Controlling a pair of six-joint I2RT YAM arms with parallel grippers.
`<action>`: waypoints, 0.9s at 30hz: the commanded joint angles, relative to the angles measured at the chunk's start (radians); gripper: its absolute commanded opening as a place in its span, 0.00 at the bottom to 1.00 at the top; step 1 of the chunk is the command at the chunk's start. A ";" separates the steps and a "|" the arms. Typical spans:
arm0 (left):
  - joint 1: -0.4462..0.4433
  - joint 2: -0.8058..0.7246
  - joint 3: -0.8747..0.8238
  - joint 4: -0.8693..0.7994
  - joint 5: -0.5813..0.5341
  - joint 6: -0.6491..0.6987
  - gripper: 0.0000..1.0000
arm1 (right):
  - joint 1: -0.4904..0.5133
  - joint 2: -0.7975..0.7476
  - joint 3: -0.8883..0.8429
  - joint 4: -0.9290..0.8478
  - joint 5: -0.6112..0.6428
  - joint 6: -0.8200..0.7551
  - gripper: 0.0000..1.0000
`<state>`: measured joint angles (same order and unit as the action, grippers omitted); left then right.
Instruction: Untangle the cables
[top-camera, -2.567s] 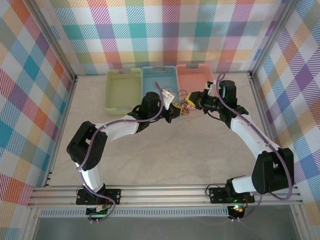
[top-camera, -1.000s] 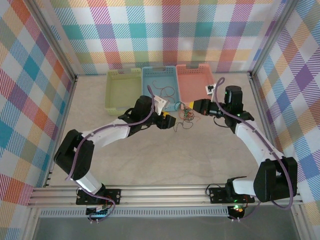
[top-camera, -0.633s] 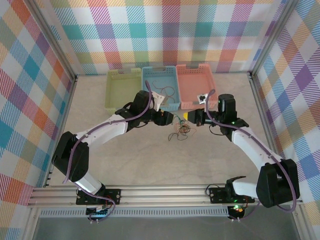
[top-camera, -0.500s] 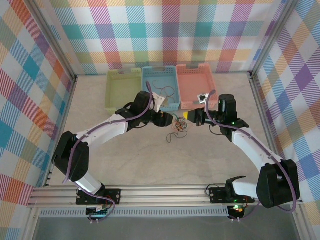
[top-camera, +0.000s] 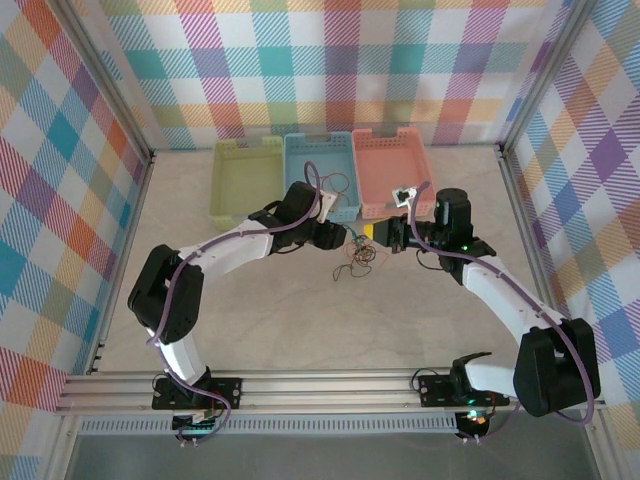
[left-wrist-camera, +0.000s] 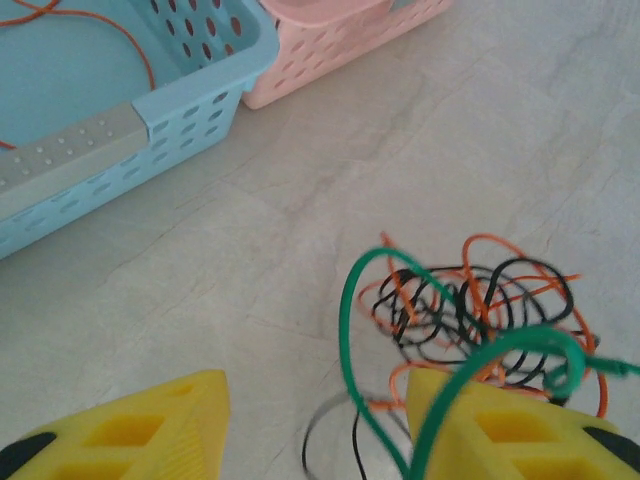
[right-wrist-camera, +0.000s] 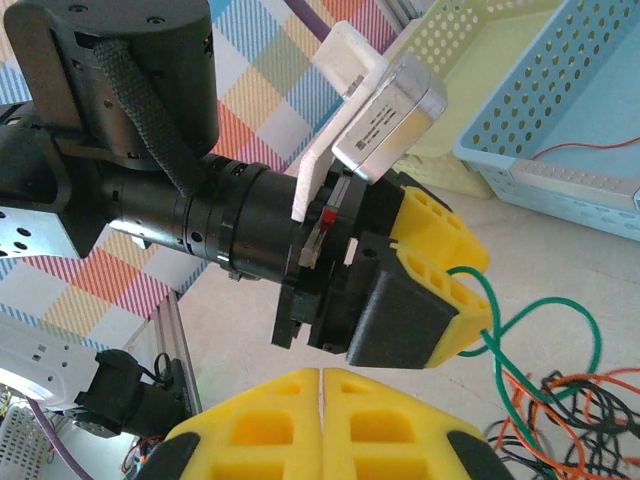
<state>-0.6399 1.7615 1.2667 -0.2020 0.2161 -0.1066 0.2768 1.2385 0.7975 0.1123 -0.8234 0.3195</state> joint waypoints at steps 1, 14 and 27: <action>-0.009 0.025 0.020 0.067 0.002 -0.025 0.49 | 0.009 0.001 -0.003 0.035 -0.036 -0.032 0.00; -0.008 0.000 -0.004 -0.025 -0.253 0.004 0.16 | 0.012 -0.116 -0.033 -0.026 0.209 -0.052 0.00; 0.000 -0.120 -0.059 -0.254 -0.352 0.056 0.14 | -0.010 -0.348 -0.120 -0.151 1.015 0.002 0.00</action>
<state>-0.6453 1.6848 1.2385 -0.3721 -0.0986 -0.0776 0.2825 0.9131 0.6907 0.0006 -0.0521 0.3027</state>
